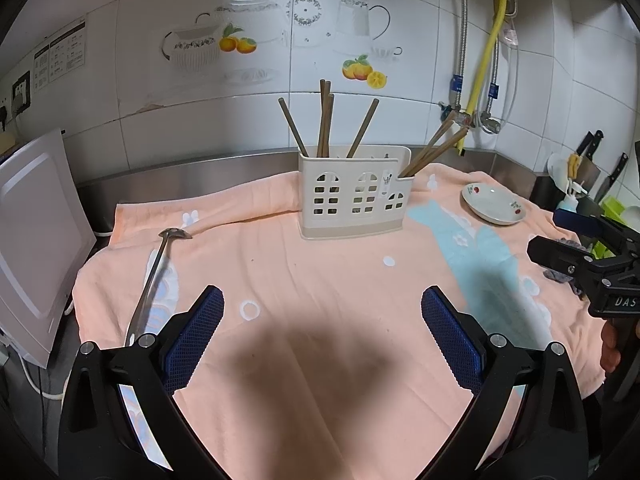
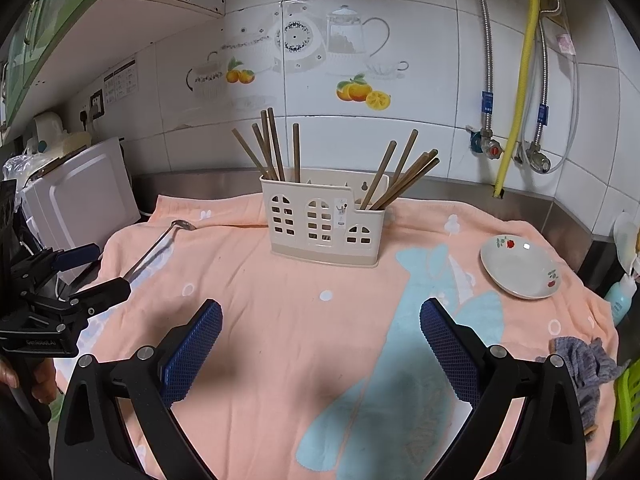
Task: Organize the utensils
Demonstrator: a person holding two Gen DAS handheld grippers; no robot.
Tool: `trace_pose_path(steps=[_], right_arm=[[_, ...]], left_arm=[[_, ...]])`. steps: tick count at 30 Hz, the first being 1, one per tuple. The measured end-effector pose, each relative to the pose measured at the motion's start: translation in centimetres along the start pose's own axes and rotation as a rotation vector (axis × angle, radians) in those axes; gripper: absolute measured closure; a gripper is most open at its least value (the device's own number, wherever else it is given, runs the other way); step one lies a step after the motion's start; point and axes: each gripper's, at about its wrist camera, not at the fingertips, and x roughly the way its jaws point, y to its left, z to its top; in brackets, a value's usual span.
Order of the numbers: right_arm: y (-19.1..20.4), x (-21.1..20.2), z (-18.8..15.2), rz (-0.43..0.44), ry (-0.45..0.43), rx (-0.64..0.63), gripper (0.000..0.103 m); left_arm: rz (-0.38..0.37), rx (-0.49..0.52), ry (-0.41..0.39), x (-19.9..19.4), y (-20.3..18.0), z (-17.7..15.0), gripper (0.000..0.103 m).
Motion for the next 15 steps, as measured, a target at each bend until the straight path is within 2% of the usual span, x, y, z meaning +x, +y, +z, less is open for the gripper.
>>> trace_pose_path(steps=[15], right_arm=[[0.18,0.34,-0.17,0.012,0.003,-0.003,0.007]], left_arm=[[-0.006,-0.003,0.005,0.34,-0.06,-0.18,0.005]])
